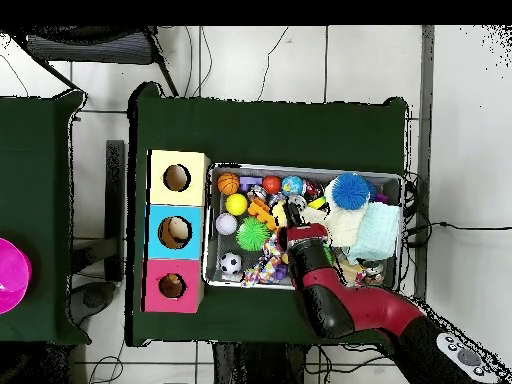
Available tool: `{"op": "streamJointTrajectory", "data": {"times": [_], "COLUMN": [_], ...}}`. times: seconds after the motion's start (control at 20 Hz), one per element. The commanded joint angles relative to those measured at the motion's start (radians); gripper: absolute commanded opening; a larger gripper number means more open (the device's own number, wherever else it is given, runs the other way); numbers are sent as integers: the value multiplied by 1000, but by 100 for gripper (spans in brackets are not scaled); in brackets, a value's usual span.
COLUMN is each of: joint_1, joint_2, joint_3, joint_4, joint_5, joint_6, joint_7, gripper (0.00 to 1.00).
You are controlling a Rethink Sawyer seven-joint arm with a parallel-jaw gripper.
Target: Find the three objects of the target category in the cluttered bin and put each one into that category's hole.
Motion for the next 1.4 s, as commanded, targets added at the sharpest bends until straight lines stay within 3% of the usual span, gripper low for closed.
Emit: {"op": "streamJointTrajectory", "data": {"times": [0.05, 0.2, 0.5, 0.7, 0.75, 1.4], "joint_1": [35, 44, 66, 66, 63, 53], "joint_2": [-136, -123, 46, 54, 57, 76], "joint_3": [31, 25, -36, -41, -40, -36], "joint_4": [21, 18, -71, -80, -78, -78], "joint_5": [118, 127, 87, 93, 86, 67], "joint_6": [84, 112, 165, 261, 265, 191], "joint_7": [232, 225, 174, 139, 141, 170], "gripper": [0, 0, 0, 0, 100, 100]}}
